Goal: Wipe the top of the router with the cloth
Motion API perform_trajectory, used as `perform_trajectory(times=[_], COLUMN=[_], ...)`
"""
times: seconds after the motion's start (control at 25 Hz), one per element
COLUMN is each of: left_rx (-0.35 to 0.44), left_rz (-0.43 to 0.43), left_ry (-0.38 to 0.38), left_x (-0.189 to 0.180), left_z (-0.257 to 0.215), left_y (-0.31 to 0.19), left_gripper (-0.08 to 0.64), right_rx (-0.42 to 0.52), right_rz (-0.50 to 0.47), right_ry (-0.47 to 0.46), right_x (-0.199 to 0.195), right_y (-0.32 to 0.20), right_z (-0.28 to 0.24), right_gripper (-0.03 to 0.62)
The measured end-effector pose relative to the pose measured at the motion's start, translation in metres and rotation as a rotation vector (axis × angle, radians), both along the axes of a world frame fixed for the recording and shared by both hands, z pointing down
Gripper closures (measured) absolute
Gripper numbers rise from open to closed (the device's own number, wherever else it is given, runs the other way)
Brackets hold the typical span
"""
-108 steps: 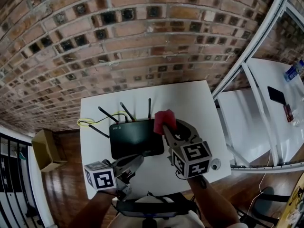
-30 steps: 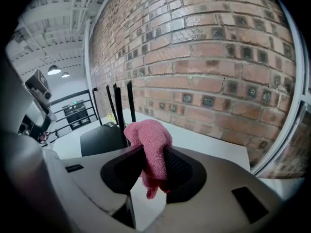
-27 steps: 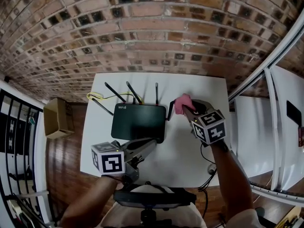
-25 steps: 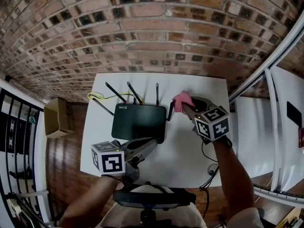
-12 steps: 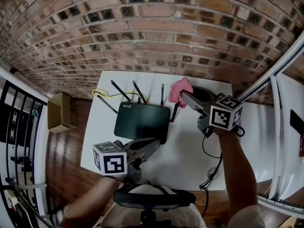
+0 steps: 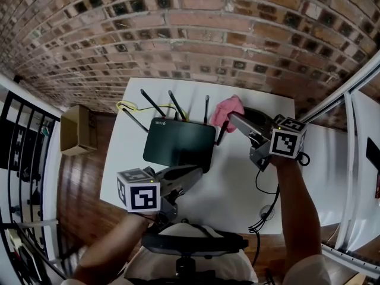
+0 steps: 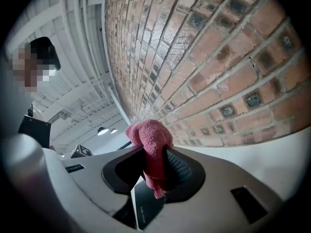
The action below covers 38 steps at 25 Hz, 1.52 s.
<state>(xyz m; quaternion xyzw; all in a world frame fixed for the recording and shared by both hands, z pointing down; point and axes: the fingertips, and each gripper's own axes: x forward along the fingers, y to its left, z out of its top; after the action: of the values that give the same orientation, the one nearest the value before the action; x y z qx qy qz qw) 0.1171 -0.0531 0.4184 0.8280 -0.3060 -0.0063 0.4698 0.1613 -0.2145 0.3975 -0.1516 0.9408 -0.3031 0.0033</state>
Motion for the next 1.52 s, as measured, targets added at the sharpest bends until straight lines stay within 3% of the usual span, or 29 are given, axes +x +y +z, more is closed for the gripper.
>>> perform_trajectory(times=[0.24,1.2,1.52], left_rx=[-0.029,-0.061,-0.049], left_rz=[0.007,0.019,0.009], left_ry=[0.012,0.003,-0.023], left_x=[0.0,0.001,-0.001], left_z=[0.006,0.02,0.016], left_y=[0.001,-0.005,-0.005], left_gripper=[0.537,0.536,0.536], right_rx=[-0.036,-0.085,-0.049], right_rz=[-0.011,-0.053,-0.075], right_ry=[-0.002,0.152,0.235], right_x=[0.004,0.004,0.004], right_y=[0.002,0.013,0.017], right_z=[0.014,0.074,0.086], right_gripper=[0.463,0.463,0.463])
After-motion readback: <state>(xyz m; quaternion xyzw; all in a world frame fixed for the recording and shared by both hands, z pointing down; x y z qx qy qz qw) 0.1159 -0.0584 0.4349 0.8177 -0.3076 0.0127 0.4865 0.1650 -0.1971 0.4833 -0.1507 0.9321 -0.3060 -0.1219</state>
